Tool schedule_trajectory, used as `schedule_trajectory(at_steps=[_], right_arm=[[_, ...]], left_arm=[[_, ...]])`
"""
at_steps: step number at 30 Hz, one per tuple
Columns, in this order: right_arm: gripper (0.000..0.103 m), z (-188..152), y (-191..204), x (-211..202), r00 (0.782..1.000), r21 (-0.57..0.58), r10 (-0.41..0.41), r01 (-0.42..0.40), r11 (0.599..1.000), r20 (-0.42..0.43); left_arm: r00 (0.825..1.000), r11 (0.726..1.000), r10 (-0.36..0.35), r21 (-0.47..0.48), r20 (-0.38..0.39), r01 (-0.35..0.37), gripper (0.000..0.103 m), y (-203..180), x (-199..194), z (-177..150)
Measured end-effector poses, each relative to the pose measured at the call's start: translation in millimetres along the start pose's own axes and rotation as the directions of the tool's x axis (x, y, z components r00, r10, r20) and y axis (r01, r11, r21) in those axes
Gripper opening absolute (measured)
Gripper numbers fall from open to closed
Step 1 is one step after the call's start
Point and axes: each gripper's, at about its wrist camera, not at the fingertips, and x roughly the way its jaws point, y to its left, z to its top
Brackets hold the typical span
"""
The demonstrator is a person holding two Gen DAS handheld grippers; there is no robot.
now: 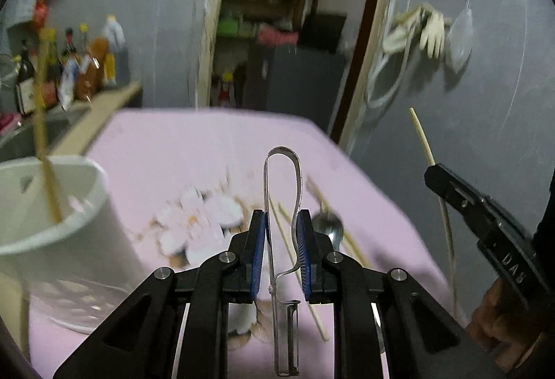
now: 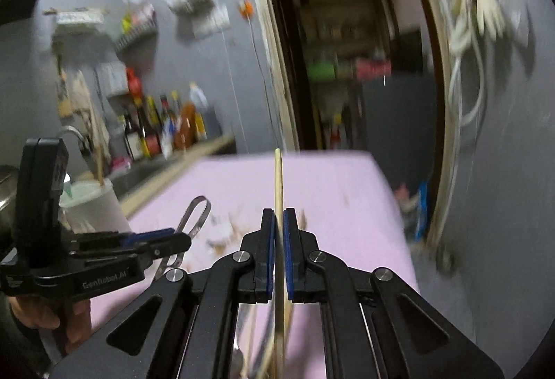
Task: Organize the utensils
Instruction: 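Carry the peeler with the left gripper and the chopstick with the right gripper into the caddy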
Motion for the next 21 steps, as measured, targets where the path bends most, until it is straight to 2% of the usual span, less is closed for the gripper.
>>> schedule_trajectory(at_steps=[4, 8, 15, 21], right_arm=[[0.003, 15.3, 15.4, -8.4, 0.988, -0.007, 0.027, -0.027, 1.000, 0.152], [0.003, 34.2, 31.3, -7.1, 0.962, -0.004, 0.080, -0.082, 0.997, 0.260], [0.003, 71.6, 65.5, 4.5, 0.901, -0.001, 0.195, -0.211, 0.978, 0.388], [0.003, 97.7, 104.6, 25.9, 0.844, -0.018, 0.300, -0.327, 0.945, 0.444]], left_arm=[[0.992, 1.000, 0.009, -0.001, 0.126, -0.009, 0.015, -0.6, -30.3, 21.4], [0.972, 0.999, 0.029, 0.014, 0.233, -0.034, 0.015, 1.2, -63.7, 42.9], [0.914, 0.991, 0.119, 0.015, 0.388, -0.136, 0.015, 34.5, -116.3, 74.4], [0.865, 0.973, 0.222, -0.047, 0.449, -0.225, 0.015, 92.4, -144.7, 80.1]])
